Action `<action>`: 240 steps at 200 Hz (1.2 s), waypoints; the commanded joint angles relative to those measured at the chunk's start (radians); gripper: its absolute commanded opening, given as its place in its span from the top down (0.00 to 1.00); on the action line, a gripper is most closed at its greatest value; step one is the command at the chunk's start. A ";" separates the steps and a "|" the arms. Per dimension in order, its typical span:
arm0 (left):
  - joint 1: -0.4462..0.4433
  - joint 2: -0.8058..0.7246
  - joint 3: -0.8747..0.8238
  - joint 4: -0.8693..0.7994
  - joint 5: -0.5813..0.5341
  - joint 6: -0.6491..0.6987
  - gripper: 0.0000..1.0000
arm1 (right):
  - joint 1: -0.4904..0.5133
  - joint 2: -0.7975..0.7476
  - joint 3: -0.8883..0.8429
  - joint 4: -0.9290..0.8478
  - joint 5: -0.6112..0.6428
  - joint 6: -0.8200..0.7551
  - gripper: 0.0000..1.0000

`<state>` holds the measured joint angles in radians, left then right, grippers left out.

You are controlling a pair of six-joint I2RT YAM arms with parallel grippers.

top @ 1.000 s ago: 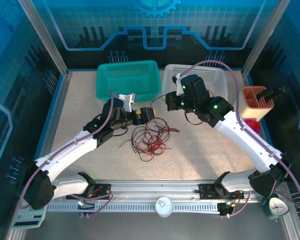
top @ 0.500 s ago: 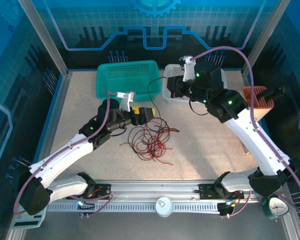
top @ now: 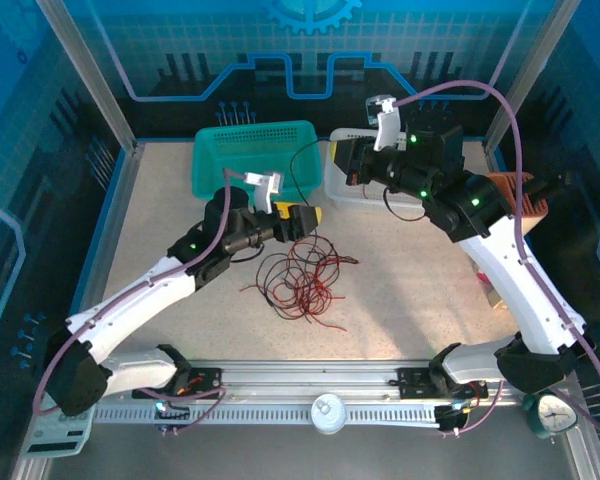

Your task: Untangle the cables

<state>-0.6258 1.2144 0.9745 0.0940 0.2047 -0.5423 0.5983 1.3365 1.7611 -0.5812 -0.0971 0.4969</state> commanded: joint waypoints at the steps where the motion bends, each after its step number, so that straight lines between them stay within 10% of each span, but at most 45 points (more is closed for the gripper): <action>1: -0.013 0.031 0.061 0.043 0.026 0.024 0.24 | -0.016 0.009 0.041 0.043 -0.038 0.016 1.00; 49: -0.026 0.066 0.082 0.062 0.032 0.020 0.37 | -0.055 0.000 0.032 0.070 -0.075 0.050 1.00; 118: -0.034 0.018 0.088 0.081 0.020 0.002 1.00 | -0.151 -0.043 -0.071 0.109 -0.122 0.090 1.00; 240: -0.031 0.020 0.301 0.024 -0.198 0.128 1.00 | -0.165 -0.101 -0.520 0.228 -0.130 0.164 1.00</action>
<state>-0.6525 1.2224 1.2114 0.1246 0.0826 -0.4759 0.4347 1.2793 1.2819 -0.4007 -0.2184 0.6342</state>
